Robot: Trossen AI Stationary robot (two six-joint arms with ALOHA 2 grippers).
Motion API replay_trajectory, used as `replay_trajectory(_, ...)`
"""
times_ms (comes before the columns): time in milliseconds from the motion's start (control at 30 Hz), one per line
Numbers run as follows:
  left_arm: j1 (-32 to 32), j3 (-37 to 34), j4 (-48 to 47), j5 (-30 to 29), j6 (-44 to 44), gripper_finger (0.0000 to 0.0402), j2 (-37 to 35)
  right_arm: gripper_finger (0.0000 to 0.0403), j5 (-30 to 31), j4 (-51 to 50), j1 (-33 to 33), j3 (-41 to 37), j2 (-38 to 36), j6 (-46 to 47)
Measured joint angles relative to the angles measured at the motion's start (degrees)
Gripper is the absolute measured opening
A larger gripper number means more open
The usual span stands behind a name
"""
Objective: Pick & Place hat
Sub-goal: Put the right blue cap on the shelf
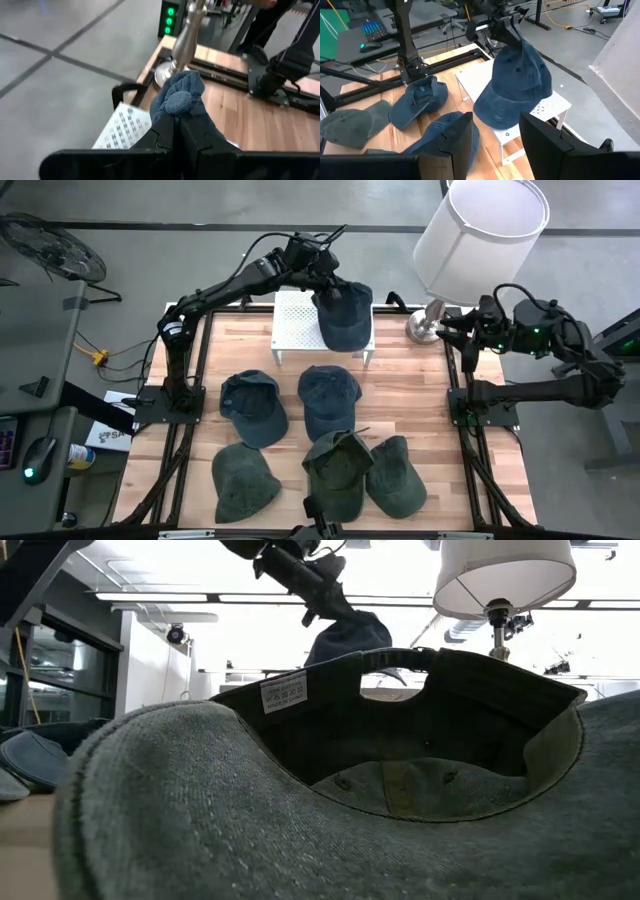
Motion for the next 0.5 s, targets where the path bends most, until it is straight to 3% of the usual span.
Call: replay_trajectory(500, 0.00, -0.04, 2.14, -3.15, -0.78, 0.0001, 3.15, 0.0153, 0.50, -0.66, 0.00, 0.00, 0.02, -0.16)
